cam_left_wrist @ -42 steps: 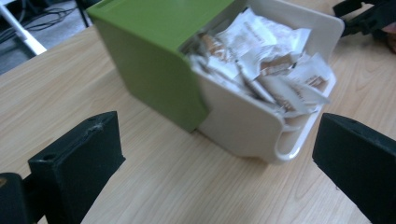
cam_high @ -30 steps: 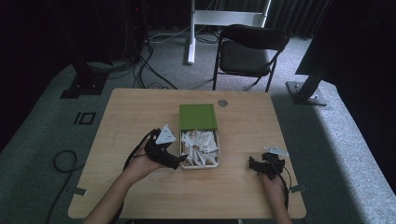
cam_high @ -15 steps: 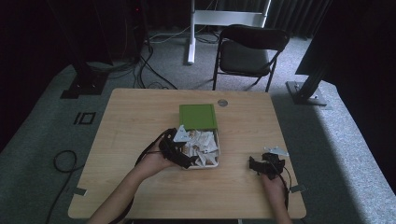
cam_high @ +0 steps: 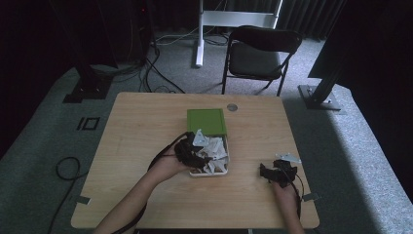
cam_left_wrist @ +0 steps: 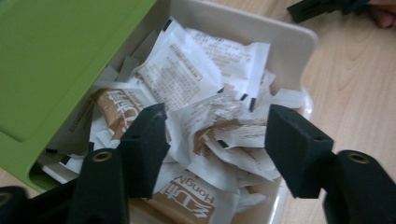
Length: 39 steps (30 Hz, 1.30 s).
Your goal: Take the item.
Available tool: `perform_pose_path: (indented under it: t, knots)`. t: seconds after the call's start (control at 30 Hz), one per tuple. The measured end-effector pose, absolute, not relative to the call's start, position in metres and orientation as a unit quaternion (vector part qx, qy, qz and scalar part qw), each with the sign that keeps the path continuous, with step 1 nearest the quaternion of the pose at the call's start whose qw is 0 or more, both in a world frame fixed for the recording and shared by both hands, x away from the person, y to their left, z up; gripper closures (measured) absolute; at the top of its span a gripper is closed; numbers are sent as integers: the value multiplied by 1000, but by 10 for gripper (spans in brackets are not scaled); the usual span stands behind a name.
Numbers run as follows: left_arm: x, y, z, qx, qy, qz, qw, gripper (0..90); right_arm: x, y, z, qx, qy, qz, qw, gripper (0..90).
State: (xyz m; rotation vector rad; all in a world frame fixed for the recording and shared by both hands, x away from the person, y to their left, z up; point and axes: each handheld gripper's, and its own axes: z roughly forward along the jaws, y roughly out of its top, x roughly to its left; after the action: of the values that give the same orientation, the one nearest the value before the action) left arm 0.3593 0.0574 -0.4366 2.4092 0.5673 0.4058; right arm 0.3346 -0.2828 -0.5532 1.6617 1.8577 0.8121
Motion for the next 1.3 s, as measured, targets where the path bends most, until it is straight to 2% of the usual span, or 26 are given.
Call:
perform_pose_path:
  t: [0.03,0.17,0.47,0.63,0.67,0.83,1.3]
  knots:
    - [360,56,-437,915,213,158,304,440,335,-283,-553,613,685,299,257,109]
    - [361,50,-440,921,208,162,285,448,335,-283,-553,612,685,299,258,109]
    - [364,38,-440,931,203,171,250,561,335,-283,-553,613,685,299,257,109]
    - [364,35,-440,930,205,183,244,708,335,-283,-553,613,685,299,257,109]
    - [364,34,-440,928,210,186,246,815,335,-283,-553,613,685,299,257,109]
    - [364,36,-438,916,218,201,270,889,335,-283,-553,613,685,299,257,109]
    - [354,59,-415,895,232,200,325,900,334,-283,-553,612,685,299,257,110]
